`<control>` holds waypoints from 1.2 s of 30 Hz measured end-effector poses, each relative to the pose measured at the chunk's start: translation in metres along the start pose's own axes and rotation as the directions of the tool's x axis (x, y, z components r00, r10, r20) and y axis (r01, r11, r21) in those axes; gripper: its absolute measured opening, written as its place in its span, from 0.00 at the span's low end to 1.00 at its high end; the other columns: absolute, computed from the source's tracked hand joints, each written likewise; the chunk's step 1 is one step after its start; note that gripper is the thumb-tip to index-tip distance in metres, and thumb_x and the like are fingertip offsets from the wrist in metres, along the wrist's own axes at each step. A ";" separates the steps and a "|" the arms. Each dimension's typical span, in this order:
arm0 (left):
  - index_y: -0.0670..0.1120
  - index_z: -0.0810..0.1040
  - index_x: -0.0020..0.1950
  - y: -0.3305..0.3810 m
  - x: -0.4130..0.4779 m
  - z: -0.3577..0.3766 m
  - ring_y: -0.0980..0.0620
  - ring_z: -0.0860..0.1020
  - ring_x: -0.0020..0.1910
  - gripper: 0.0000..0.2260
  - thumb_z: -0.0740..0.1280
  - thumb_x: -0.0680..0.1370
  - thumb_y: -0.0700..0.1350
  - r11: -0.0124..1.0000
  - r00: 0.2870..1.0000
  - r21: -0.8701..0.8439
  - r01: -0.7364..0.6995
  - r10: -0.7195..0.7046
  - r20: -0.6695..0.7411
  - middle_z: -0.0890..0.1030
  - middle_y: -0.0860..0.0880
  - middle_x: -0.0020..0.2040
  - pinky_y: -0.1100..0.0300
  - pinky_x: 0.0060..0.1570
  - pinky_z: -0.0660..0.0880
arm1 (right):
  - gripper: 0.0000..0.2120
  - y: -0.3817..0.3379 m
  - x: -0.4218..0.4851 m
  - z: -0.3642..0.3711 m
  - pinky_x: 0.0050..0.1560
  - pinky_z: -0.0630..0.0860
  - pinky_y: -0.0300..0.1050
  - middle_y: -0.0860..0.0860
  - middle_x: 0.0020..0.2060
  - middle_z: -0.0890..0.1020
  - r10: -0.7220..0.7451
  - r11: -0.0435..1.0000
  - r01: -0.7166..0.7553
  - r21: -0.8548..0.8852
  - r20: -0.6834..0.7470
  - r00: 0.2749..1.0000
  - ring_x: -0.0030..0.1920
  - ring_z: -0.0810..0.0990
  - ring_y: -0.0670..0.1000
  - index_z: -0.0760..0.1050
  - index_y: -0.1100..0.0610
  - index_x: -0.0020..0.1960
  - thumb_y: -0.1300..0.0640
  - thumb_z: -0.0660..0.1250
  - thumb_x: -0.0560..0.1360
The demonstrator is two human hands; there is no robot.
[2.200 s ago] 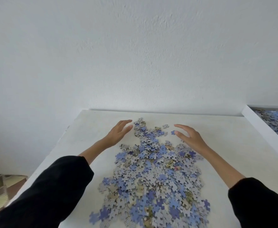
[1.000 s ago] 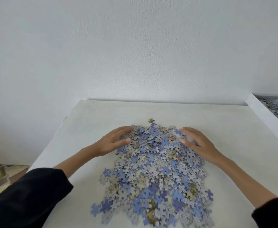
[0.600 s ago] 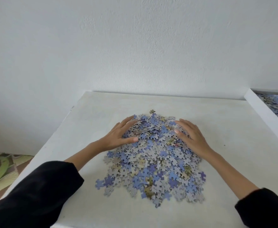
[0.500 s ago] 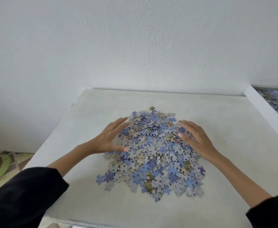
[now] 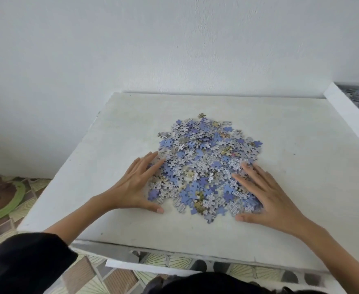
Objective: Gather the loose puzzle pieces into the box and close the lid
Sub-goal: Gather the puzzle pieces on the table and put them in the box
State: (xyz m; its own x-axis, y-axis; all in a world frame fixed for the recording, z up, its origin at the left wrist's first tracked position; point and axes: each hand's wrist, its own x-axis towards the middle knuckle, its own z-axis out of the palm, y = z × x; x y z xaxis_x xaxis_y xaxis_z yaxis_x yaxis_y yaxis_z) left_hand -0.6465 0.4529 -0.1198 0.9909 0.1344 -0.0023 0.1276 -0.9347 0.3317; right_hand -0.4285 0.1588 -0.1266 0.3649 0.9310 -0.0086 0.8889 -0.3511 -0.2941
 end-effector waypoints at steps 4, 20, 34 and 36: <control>0.55 0.39 0.76 0.016 0.018 0.011 0.55 0.37 0.75 0.51 0.53 0.62 0.79 0.999 0.999 0.032 -0.011 0.012 -0.038 0.37 0.54 0.76 0.47 0.73 0.40 | 0.43 -0.020 0.012 0.004 0.70 0.32 0.50 0.42 0.72 0.31 0.091 0.995 -0.091 -0.042 -0.002 0.996 0.71 0.29 0.46 0.33 0.36 0.70 0.20 0.42 0.61; 0.55 0.47 0.76 0.037 0.025 0.011 0.53 0.39 0.76 0.49 0.57 0.62 0.77 0.999 0.995 0.036 -0.039 0.042 -0.087 0.43 0.50 0.77 0.44 0.72 0.38 | 0.47 -0.062 0.030 0.015 0.68 0.27 0.55 0.45 0.72 0.30 0.016 0.995 -0.020 -0.099 -0.045 0.999 0.71 0.27 0.49 0.30 0.39 0.71 0.20 0.45 0.61; 0.56 0.57 0.74 0.026 0.032 0.005 0.53 0.57 0.73 0.40 0.60 0.67 0.73 0.999 0.983 -0.038 -0.005 -0.002 -0.181 0.57 0.52 0.74 0.41 0.72 0.54 | 0.33 -0.047 0.046 -0.001 0.69 0.58 0.54 0.50 0.67 0.68 0.045 0.996 -0.023 0.087 -0.257 0.965 0.68 0.65 0.52 0.67 0.47 0.68 0.31 0.57 0.69; 0.57 0.54 0.74 0.016 0.030 0.004 0.53 0.54 0.74 0.43 0.61 0.65 0.74 1.000 0.986 -0.020 -0.019 0.016 -0.164 0.55 0.52 0.75 0.39 0.72 0.52 | 0.39 -0.029 0.042 -0.005 0.71 0.54 0.61 0.50 0.71 0.62 0.064 0.997 -0.052 0.058 -0.231 0.971 0.71 0.58 0.52 0.60 0.44 0.71 0.27 0.55 0.66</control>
State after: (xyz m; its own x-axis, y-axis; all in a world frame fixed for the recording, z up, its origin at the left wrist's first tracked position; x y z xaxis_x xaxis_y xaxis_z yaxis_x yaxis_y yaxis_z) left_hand -0.6148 0.4409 -0.1183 0.9724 0.1717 0.1579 0.1074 -0.9303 0.3506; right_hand -0.4380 0.2076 -0.1134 0.4748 0.8586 0.1933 0.8514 -0.3926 -0.3478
